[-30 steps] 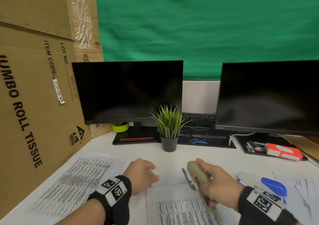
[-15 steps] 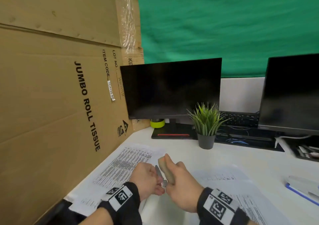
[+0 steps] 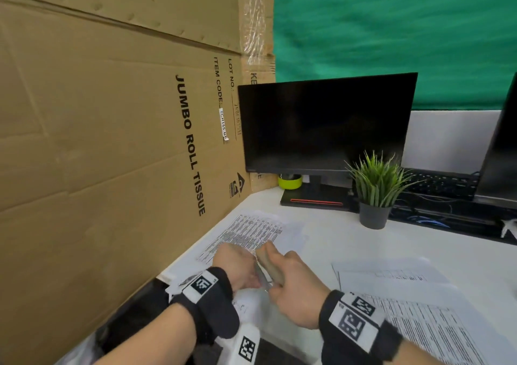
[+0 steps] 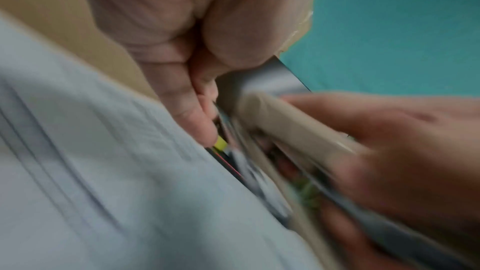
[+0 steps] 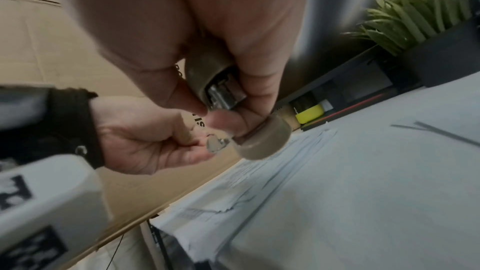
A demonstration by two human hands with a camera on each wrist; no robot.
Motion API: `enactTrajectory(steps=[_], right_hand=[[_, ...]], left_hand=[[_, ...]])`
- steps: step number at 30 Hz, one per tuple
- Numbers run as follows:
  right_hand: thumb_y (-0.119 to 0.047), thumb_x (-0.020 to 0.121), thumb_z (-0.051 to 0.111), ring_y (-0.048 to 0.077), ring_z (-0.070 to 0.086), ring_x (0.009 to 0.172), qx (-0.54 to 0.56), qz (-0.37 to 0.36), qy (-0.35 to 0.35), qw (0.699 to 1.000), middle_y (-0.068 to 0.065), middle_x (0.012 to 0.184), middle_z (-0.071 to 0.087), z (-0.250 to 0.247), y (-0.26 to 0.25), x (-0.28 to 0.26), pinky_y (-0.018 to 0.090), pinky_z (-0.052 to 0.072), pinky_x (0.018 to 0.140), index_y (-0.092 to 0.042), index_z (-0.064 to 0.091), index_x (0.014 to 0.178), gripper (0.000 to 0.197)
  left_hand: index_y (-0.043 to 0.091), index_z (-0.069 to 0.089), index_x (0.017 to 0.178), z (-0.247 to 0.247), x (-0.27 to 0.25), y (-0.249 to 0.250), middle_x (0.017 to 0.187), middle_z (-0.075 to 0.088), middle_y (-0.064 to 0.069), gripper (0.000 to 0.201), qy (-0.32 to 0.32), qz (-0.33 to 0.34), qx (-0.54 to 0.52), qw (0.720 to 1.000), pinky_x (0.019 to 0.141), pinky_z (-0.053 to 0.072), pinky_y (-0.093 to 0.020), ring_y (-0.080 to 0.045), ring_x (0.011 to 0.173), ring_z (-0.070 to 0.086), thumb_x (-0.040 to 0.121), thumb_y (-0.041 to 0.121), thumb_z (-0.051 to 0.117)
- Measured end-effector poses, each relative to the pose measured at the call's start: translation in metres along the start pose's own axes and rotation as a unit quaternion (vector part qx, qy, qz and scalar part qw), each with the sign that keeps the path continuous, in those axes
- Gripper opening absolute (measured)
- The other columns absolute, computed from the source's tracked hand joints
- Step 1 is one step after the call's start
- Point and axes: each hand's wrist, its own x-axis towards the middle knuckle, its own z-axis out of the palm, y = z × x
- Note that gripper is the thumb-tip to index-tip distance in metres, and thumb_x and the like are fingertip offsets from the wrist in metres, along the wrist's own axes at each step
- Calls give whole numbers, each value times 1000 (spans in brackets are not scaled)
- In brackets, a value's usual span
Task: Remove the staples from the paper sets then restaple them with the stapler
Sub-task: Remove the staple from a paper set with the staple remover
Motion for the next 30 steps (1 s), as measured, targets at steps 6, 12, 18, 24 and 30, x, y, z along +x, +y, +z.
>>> enactTrajectory(steps=[6,12,18,24,30], right_hand=[[-15,93,52,16,41,130,6,23,-34,999,-1,139,35,7,10,-3,11,26,100,-29,12,153,73],[-8,90,53,11,59,98,66,46,-20,997,-10,133,45,10,27,6,6,47,69,-25,16,153,75],[-8,91,51,5,42,58,129,92,6,987,-7,95,43,3,42,0,8,34,38,-32,17,151,74],[-2,87,52,19,47,61,189,146,86,967,15,111,60,-27,63,-23,25,41,55,-30,20,150,77],[-2,86,52,18,55,60,175,209,167,948,11,113,57,-66,108,-75,27,49,56,-27,23,150,75]], left_hand=[[1,62,73,-95,-4,-23,57,63,-10,20,3,-59,203,977,46,52,-25,-22,46,62,87,-7,51],[4,72,79,-145,-6,-60,73,72,-4,13,-10,-121,468,875,60,55,-27,-21,66,69,72,3,61],[10,73,76,-150,-3,-67,74,72,-3,16,30,-83,505,859,67,57,-28,-22,73,70,75,10,57],[4,72,91,-126,12,-41,90,74,-8,24,-23,-55,617,785,71,55,-29,-24,83,69,82,11,52],[5,63,120,-109,29,-27,122,66,-7,35,-61,-29,728,682,87,48,-27,-20,108,63,94,15,42]])
